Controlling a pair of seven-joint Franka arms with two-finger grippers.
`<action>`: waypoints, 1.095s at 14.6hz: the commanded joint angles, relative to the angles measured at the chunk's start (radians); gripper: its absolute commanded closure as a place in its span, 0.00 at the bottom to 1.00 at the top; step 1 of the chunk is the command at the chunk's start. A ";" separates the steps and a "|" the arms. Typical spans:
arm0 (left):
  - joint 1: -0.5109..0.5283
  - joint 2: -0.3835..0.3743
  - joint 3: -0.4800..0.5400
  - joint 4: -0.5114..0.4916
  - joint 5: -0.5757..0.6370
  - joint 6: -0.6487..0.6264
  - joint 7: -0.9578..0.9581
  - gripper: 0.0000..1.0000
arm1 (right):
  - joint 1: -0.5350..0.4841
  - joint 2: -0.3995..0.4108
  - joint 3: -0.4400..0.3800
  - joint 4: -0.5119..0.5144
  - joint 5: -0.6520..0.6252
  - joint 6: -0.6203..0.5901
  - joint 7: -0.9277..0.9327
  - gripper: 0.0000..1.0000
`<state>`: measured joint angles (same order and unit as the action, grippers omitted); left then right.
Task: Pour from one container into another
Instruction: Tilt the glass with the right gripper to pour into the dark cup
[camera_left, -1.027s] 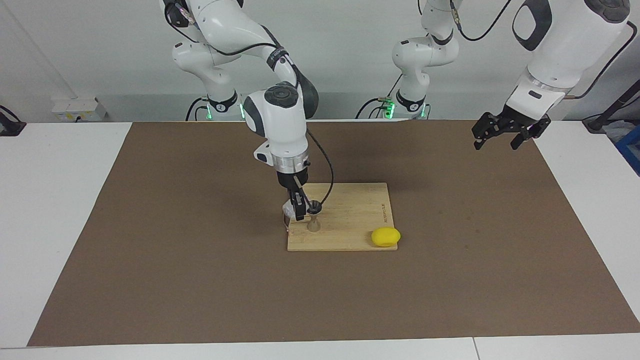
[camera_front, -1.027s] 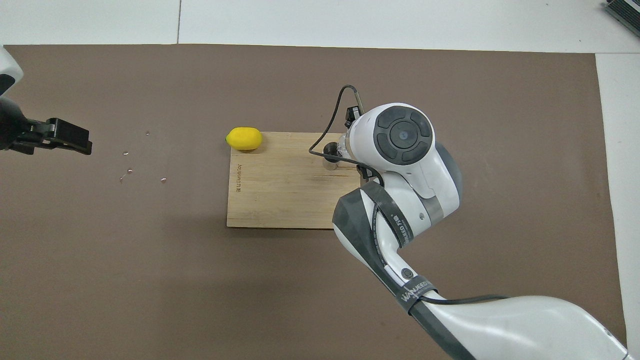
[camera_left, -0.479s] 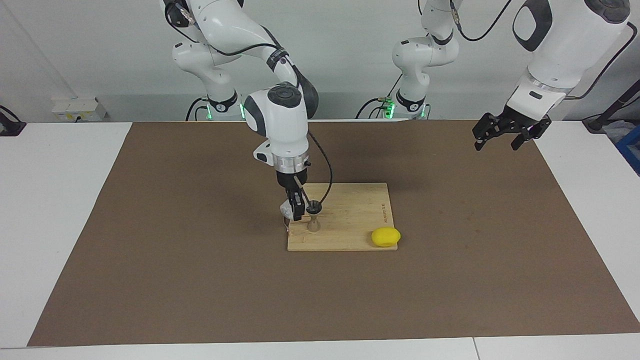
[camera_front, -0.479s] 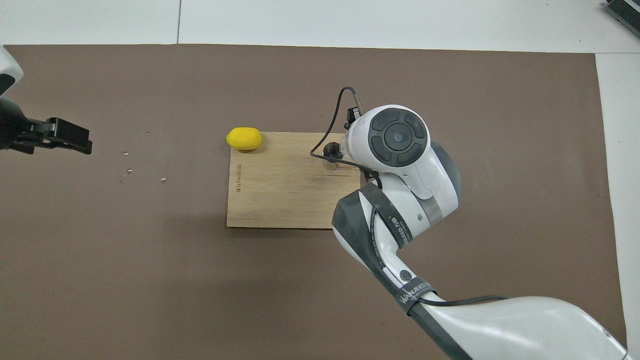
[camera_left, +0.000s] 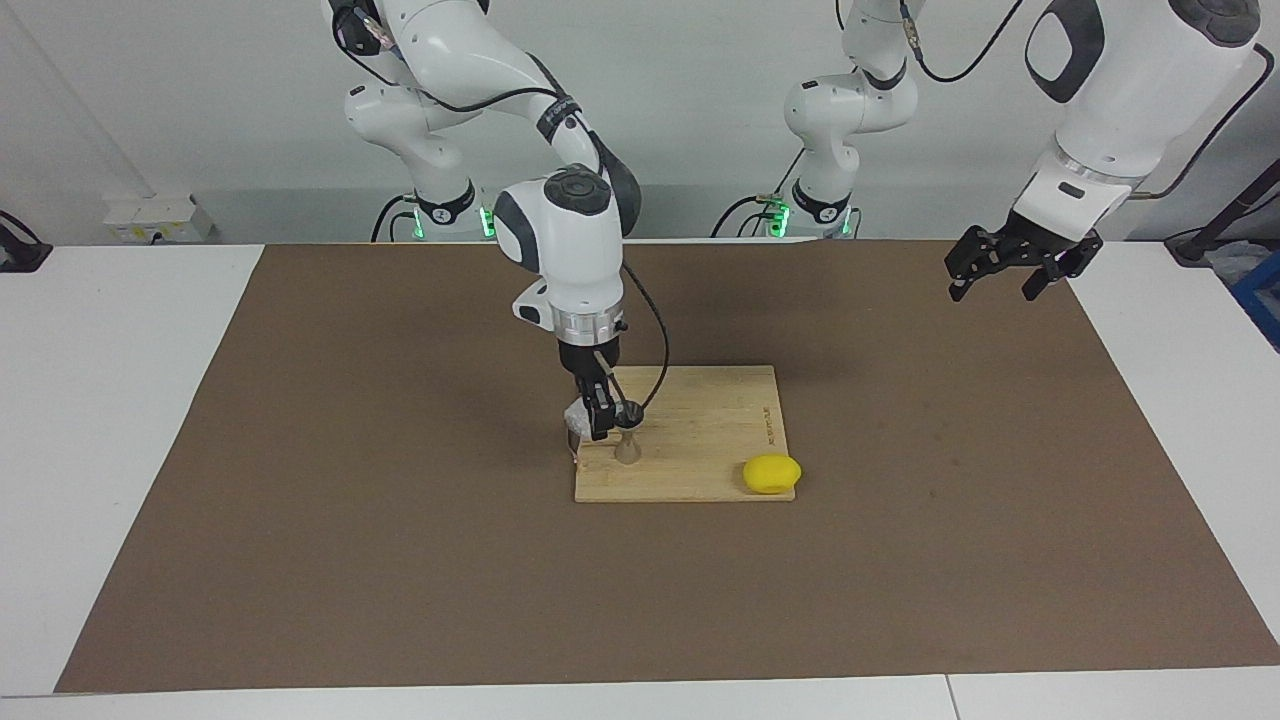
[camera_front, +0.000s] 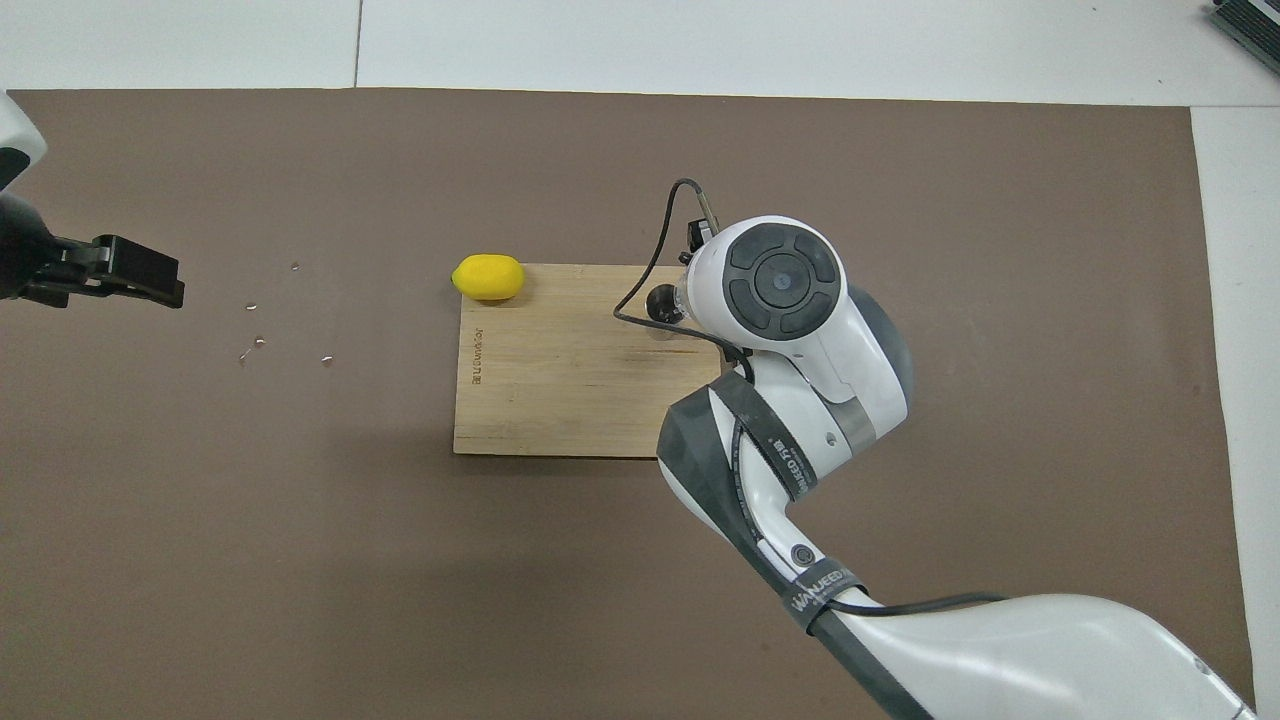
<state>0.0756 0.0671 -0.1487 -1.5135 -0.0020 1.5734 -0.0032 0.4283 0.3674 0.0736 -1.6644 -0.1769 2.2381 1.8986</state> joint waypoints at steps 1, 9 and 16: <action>0.010 -0.027 -0.006 -0.034 0.016 0.020 -0.011 0.00 | -0.003 0.010 0.006 0.026 -0.012 -0.018 0.025 1.00; 0.010 -0.027 -0.006 -0.034 0.016 0.020 -0.011 0.00 | -0.022 0.012 0.006 0.052 0.089 -0.058 0.023 1.00; 0.010 -0.027 -0.006 -0.036 0.016 0.020 -0.009 0.00 | -0.052 0.013 0.006 0.061 0.213 -0.058 0.002 1.00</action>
<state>0.0756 0.0671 -0.1487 -1.5136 -0.0019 1.5737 -0.0037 0.3971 0.3674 0.0691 -1.6313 -0.0077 2.1996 1.8995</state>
